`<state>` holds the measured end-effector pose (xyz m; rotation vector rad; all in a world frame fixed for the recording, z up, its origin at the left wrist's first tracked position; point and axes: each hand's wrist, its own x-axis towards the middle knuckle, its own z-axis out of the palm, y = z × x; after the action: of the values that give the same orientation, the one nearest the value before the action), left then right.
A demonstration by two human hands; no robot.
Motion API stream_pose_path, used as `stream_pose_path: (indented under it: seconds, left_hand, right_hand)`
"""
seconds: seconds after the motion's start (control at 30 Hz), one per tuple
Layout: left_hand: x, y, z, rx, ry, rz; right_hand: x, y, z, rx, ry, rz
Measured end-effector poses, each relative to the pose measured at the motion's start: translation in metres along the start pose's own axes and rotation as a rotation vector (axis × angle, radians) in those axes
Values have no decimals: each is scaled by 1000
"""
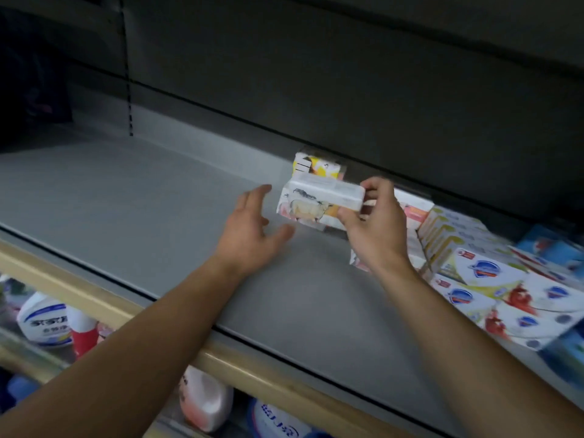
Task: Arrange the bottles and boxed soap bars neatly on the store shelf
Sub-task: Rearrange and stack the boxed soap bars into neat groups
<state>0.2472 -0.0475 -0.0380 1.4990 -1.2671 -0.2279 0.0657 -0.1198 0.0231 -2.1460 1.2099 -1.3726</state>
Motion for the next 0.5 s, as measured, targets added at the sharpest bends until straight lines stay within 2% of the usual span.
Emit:
stream_pose_path:
  seconds: [0.1,0.23,0.37,0.5]
  left_hand:
    - [-7,8,-3,-197,-92,51]
    - [-10,8,-3,-211,-266,34]
    - [-9,9,-3,-241,-285,-43]
    - [-11,12,-3,-276,-288,-48]
  right_hand:
    - [-37,9,-7,132,-59,43]
    - [-68,22,1,269,-107,124]
    - [-74,30,0,280,-172,116]
    - [-74,35,-1,309,-363,84]
